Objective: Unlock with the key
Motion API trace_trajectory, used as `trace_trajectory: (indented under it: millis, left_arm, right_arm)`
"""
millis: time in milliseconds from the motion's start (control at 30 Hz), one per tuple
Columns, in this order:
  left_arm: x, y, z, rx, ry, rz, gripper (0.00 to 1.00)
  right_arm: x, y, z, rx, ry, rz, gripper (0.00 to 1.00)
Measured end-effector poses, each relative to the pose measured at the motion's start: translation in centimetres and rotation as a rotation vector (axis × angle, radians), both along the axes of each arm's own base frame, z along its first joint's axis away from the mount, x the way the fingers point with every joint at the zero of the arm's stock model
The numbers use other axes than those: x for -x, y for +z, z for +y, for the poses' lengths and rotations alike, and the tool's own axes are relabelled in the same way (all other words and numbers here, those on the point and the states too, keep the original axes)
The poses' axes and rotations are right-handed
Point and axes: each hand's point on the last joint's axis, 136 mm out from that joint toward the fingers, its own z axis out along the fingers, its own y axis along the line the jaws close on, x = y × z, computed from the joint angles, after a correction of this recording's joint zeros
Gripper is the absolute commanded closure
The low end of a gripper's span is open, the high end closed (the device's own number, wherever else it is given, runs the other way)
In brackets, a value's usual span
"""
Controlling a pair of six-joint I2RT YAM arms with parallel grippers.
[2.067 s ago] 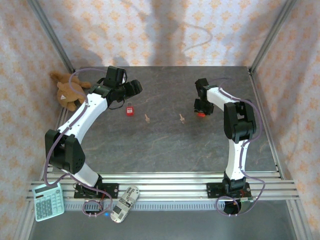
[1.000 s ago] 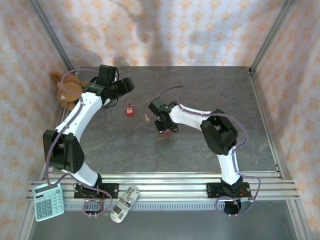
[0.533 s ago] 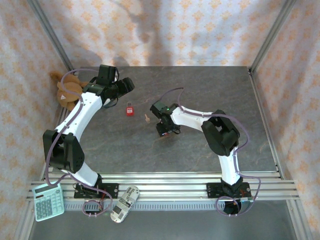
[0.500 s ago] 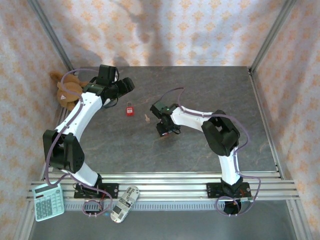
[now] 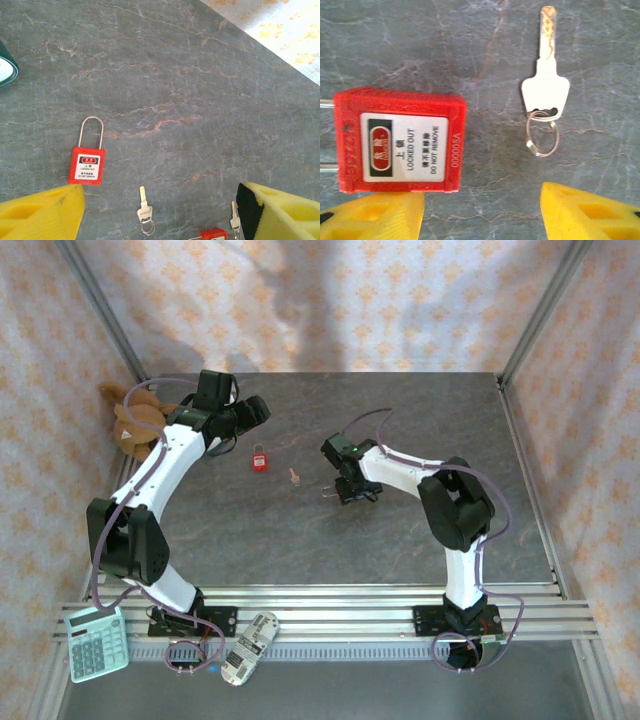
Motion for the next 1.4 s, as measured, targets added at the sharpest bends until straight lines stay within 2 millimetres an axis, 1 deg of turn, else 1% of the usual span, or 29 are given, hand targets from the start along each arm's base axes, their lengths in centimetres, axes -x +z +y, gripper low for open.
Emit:
trace_trajectory:
  millis: [100,200,300,400,600,700,833,1000,1200,1400]
  left_arm:
    - [0.0,-0.1,0.0,0.001,-0.001,0.002,0.19]
    - [0.0,-0.2,-0.1,0.002,-0.002,0.004,0.19]
    - [0.0,-0.3,-0.1,0.003,-0.004,0.006,0.19]
    - [0.0,-0.4,-0.1,0.003,-0.004,0.008,0.19]
    - [-0.1,-0.4,-0.2,0.004,-0.005,0.009,0.19]
    - [0.0,-0.5,-0.2,0.003,-0.007,0.009,0.19]
    - [0.0,-0.4,-0.4,0.004,-0.012,0.007,0.19]
    - [-0.1,-0.6,-0.4,0.003,-0.011,0.011,0.19]
    - [-0.1,-0.7,-0.4,0.002,-0.012,0.014,0.19]
    - [-0.1,-0.8,-0.5,0.002,-0.012,0.016,0.19]
  right_arm:
    - [-0.1,0.4,-0.1,0.001,-0.004,-0.008,0.38]
    - [-0.2,1.3,0.0,-0.031,-0.015,-0.018,0.38]
    - [-0.5,2.5,0.2,-0.107,-0.049,-0.021,0.38]
    - [-1.2,3.5,0.5,-0.200,-0.095,-0.026,0.37]
    - [-2.2,3.9,1.3,-0.291,-0.160,-0.033,0.36]
    - [-2.6,3.6,2.0,-0.321,-0.173,-0.028,0.36]
    - [-3.2,2.5,2.9,-0.341,-0.181,-0.005,0.36]
    - [-3.7,1.6,4.0,-0.361,-0.175,0.027,0.36]
    - [-3.4,1.4,4.8,-0.398,-0.172,0.057,0.36]
    - [-2.9,0.2,5.8,-0.419,-0.166,0.098,0.37]
